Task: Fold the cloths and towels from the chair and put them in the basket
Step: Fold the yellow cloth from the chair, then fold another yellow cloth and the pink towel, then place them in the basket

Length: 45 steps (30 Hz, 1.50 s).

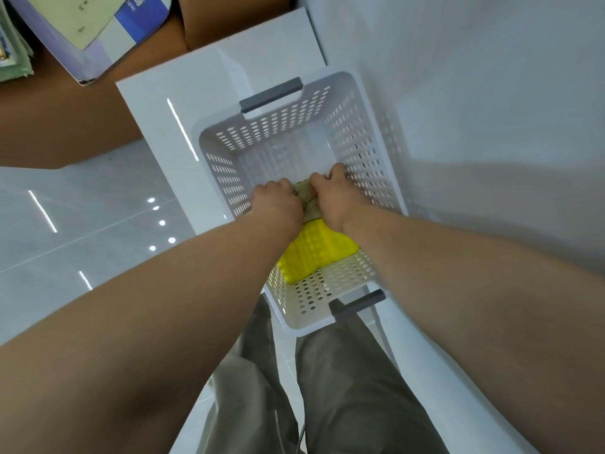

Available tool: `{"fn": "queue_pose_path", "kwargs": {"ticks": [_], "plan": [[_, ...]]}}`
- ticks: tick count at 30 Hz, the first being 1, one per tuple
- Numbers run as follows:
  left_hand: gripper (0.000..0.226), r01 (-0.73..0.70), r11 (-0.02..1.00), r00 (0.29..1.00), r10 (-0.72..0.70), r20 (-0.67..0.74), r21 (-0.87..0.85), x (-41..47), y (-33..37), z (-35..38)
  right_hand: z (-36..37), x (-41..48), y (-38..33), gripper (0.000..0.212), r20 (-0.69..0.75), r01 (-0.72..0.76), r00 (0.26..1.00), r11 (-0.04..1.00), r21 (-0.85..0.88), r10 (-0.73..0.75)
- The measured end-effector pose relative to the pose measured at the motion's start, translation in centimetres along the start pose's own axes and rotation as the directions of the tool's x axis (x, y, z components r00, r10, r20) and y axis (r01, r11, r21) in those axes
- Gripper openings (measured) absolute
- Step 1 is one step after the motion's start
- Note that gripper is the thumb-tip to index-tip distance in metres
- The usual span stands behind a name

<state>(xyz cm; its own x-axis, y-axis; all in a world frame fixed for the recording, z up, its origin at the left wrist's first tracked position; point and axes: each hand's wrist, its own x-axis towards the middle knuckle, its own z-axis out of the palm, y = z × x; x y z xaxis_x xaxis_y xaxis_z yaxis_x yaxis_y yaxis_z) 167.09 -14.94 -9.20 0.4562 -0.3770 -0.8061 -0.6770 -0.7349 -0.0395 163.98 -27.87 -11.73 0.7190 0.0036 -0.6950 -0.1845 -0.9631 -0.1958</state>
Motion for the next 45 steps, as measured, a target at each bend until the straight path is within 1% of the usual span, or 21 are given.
{"fn": "queue_pose_path", "kwargs": {"ticks": [1,3,4,6,9,11,12,13,16,18,21,24,27,29,32,34,36,38,40,42,45], "plan": [[0.048,0.004,1.0,1.0,-0.004,0.027,0.01,-0.5,0.0,-0.6,-0.4,-0.4,-0.3,0.025,0.014,-0.012,1.0,1.0,-0.006,0.012],[0.057,-0.003,1.0,0.997,0.002,0.072,0.018,-2.3,0.1,-2.5,-1.5,-1.6,-0.9,0.034,0.048,-0.02,0.999,1.0,-0.024,0.021],[0.059,-0.012,1.0,0.997,0.011,0.074,0.015,-3.6,0.0,-3.8,-2.5,-2.6,-1.2,0.04,0.05,-0.019,0.999,1.0,-0.016,0.019],[0.059,-0.04,0.999,0.998,0.04,0.047,-0.005,-7.3,-0.4,-6.0,-4.4,-5.9,-2.1,0.045,0.039,-0.051,0.998,0.997,0.056,0.049],[0.045,-0.105,0.994,0.994,0.104,-0.022,-0.013,-13.8,-1.2,-8.3,-7.2,-12.1,-3.0,0.046,0.009,-0.135,0.991,0.975,0.175,0.136],[0.024,-0.148,0.987,0.985,0.143,-0.092,-0.054,-17.5,-2.3,-9.4,-8.8,-16.1,-3.8,0.041,-0.018,-0.196,0.978,0.948,0.251,0.207],[0.016,-0.165,0.983,0.98,0.154,-0.126,-0.085,-19.1,-2.8,-9.8,-9.5,-18.0,-4.3,0.037,-0.025,-0.241,0.965,0.924,0.298,0.26],[0.013,-0.18,0.977,0.975,0.162,-0.155,-0.112,-20.4,-3.3,-10.2,-10.0,-19.8,-4.8,0.035,-0.031,-0.282,0.95,0.896,0.342,0.311],[0.023,-0.246,0.955,0.957,0.212,-0.199,-0.167,-23.3,-4.3,-10.9,-10.6,-24.1,-6.1,0.031,-0.05,-0.347,0.9,0.782,0.518,0.433],[0.023,-0.321,0.936,0.925,0.278,-0.259,-0.141,-24.7,-4.2,-11.1,-10.5,-26.7,-7.3,0.027,-0.076,-0.34,0.853,0.661,0.669,0.517],[0.021,-0.421,0.906,0.873,0.397,-0.283,-0.03,-26.5,-3.3,-10.4,-8.9,-31.1,-9.7,0.025,-0.065,-0.281,0.73,0.386,0.879,0.681],[0.021,-0.51,0.85,0.81,0.526,-0.26,0.131,-29.3,-1.2,-9.4,-5.6,-36.2,-12.8,0.023,-0.002,-0.18,0.588,0.133,0.975,0.809],[0.019,-0.595,0.778,0.754,0.628,-0.195,0.204,-32.9,2.1,-7.6,-0.8,-42.0,-15.7,0.026,0.117,-0.068,0.482,-0.097,0.993,0.869],[0.018,-0.66,0.707,0.696,0.703,-0.148,0.252,-35.2,5.2,-5.8,2.4,-45.8,-17.2,0.026,0.192,-0.001,0.422,-0.212,0.977,0.886],[0.017,-0.747,0.582,0.594,0.801,-0.071,0.322,-39.4,10.6,-2.5,7.4,-51.8,-19.5,0.026,0.307,0.152,0.293,-0.362,0.92,0.905],[0.014,-0.795,0.491,0.523,0.852,-0.007,0.355,-42.7,14.1,0.2,10.7,-55.9,-21.2,0.022,0.381,0.262,0.239,-0.438,0.86,0.893],[0.012,-0.832,0.41,0.461,0.886,0.054,0.375,-46.6,17.4,3.5,14.5,-60.2,-23.2,0.021,0.447,0.356,0.199,-0.49,0.796,0.872],[0.012,-0.864,0.334,0.401,0.909,0.113,0.378,-50.5,20.7,7.7,18.8,-64.5,-25.1,0.021,0.506,0.432,0.151,-0.517,0.739,0.849],[0.014,-0.893,0.282,0.354,0.921,0.16,0.35,-54.4,23.9,12.6,23.5,-69.0,-27.1,0.021,0.549,0.496,0.113,-0.526,0.691,0.828],[0.014,-0.916,0.272,0.334,0.924,0.187,0.295,-58.2,26.8,17.4,28.3,-73.4,-29.0,0.02,0.574,0.545,0.073,-0.514,0.662,0.816],[0.009,-0.924,0.374,0.382,0.899,0.215,0.077,-64.2,30.4,24.9,35.2,-81.0,-32.4,0.018,0.617,0.568,0.029,-0.521,0.637,0.786]]}}
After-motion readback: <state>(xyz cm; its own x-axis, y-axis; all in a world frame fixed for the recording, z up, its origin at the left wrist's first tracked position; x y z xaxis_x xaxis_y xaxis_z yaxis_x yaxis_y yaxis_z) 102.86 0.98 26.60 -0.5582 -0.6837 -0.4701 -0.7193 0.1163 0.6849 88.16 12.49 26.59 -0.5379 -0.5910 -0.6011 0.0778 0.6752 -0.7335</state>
